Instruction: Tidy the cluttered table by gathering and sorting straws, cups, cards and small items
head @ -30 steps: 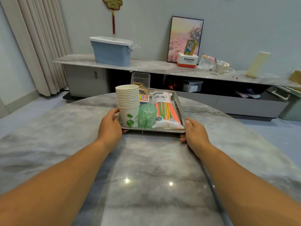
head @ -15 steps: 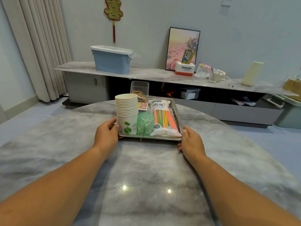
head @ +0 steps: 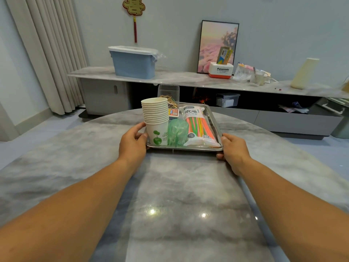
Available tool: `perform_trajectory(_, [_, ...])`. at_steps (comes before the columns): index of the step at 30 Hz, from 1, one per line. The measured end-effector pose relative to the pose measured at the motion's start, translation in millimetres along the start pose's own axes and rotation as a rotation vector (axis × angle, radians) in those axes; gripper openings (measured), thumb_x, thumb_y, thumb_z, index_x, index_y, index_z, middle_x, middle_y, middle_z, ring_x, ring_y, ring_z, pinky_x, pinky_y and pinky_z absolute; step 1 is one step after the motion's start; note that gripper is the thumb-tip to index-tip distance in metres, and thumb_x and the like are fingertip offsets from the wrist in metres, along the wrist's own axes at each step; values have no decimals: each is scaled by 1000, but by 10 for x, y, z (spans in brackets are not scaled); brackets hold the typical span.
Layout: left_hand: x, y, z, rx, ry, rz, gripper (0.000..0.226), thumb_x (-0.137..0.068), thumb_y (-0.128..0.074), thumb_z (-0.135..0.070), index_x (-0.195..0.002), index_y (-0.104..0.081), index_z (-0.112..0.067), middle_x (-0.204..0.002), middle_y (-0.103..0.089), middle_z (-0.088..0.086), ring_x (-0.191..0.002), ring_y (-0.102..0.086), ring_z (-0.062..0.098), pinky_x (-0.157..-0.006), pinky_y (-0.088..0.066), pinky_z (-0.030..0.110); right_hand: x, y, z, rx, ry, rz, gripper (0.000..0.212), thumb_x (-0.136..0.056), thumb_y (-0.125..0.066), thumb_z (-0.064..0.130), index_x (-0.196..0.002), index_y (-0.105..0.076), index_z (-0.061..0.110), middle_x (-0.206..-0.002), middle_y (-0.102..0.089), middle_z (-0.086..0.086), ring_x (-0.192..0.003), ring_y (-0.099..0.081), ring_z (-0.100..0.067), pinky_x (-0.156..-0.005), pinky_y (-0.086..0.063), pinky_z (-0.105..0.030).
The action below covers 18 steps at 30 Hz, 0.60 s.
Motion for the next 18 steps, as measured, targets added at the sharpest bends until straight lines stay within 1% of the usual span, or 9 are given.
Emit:
perform_trajectory(3, [0, -4, -18, -32, -22, 6, 43, -105, -48, -11, -143, -56, -30, -95, -69, 6, -87, -64, 18, -78, -56, 32, 21, -12, -21, -12, 24, -6, 37, -109, -38, 24, -139, -59, 19, -95, -67, 10, -72, -66, -14, -47, -52, -17])
perform_trajectory(4, [18, -5, -25, -40, -26, 7, 43, -105, -46, -11, -143, -55, -30, -101, -70, 4, -89, -64, 17, -78, -56, 31, 45, -8, -21, -5, 40, -9, 37, -110, -37, 24, -138, -60, 19, -95, -67, 9, -74, -67, -14, -48, -53, -17])
perform_trajectory(6, [81, -11, -60, -67, -31, -4, 45, -106, -42, -9, -143, -56, -30, -124, -68, 2, -108, -62, 19, -91, -55, 32, 80, 10, -17, 23, 69, -18, 36, -110, -35, 26, -134, -61, 21, -103, -68, 4, -72, -69, -14, -50, -54, -18])
perform_trajectory(7, [108, -18, -88, -96, -41, -28, 46, -105, -40, -8, -142, -57, -29, -134, -63, 1, -120, -58, 20, -100, -50, 31, 83, 19, -18, 46, 78, -25, 35, -110, -33, 28, -129, -62, 24, -106, -68, 2, -66, -69, -13, -53, -56, -20])
perform_trajectory(9, [164, -46, -145, -192, -65, -91, 49, -103, -38, -8, -144, -54, -29, -143, -54, 2, -132, -48, 22, -106, -39, 28, 111, 30, -23, 121, 94, -47, 34, -109, -29, 32, -115, -62, 24, -105, -69, 2, -55, -67, -12, -58, -59, -27])
perform_trajectory(11, [218, -73, -187, -224, -97, -117, 56, -99, -41, -15, -152, -41, -32, -147, -47, -3, -139, -36, 20, -113, -32, 36, 125, 39, -31, 195, 127, -80, 39, -109, -27, 36, -110, -62, 21, -100, -70, 0, -52, -64, -12, -57, -55, -29])
perform_trajectory(14, [235, -91, -188, -113, -95, -54, 74, -96, -57, -30, -159, -19, -33, -147, -42, -15, -142, -28, 15, -117, -30, 43, 159, 50, -22, 211, 143, -103, 41, -108, -28, 39, -115, -64, 20, -94, -70, -1, -53, -61, -11, -49, -48, -24])
perform_trajectory(16, [264, -98, -189, -87, -133, 4, 91, -87, -74, -42, -158, -17, -36, -149, -42, -16, -143, -31, 13, -117, -32, 41, 193, 47, -21, 196, 145, -100, 40, -108, -31, 39, -122, -63, 21, -96, -70, -2, -57, -61, -12, -47, -48, -23])
perform_trajectory(18, [253, -129, -191, -59, -175, 57, 103, -75, -87, -45, -155, -22, -40, -148, -45, -16, -141, -39, 12, -116, -39, 41, 217, 38, -21, 205, 161, -84, 39, -108, -35, 37, -129, -63, 20, -93, -69, -1, -60, -61, -13, -46, -49, -23])
Point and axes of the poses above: each hand's wrist, its own x-axis away from the middle knuckle, its own y-axis out of the back of the hand, z = x × y, the point moved 2 cm from there along -x, towards the middle knuckle
